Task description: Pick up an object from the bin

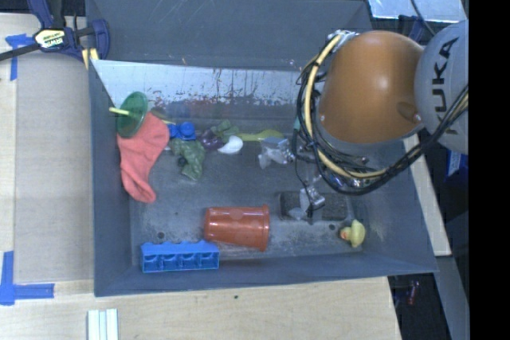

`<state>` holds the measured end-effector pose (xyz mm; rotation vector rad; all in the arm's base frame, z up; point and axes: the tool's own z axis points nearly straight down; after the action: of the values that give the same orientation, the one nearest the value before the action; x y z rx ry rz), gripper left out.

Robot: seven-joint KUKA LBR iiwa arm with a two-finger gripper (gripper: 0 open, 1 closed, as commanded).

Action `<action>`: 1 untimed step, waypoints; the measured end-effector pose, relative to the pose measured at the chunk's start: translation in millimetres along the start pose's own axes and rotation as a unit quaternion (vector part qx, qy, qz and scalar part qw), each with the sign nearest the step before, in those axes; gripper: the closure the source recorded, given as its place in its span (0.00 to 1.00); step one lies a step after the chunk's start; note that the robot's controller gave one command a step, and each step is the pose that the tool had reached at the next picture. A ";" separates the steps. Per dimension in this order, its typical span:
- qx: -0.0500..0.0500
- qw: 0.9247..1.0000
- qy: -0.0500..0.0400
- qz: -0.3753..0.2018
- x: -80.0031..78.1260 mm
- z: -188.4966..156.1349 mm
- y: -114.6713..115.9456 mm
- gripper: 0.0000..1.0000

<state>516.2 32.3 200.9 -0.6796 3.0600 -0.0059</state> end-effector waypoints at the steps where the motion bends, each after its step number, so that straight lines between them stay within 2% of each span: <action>1: 0.000 1.000 0.000 0.002 22.8 9.2 15.6 0.00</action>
Offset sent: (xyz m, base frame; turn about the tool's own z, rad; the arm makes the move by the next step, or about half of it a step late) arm -0.0242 0.0254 0.0160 0.1247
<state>488.9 36.7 191.5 -0.6740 3.0608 -0.0046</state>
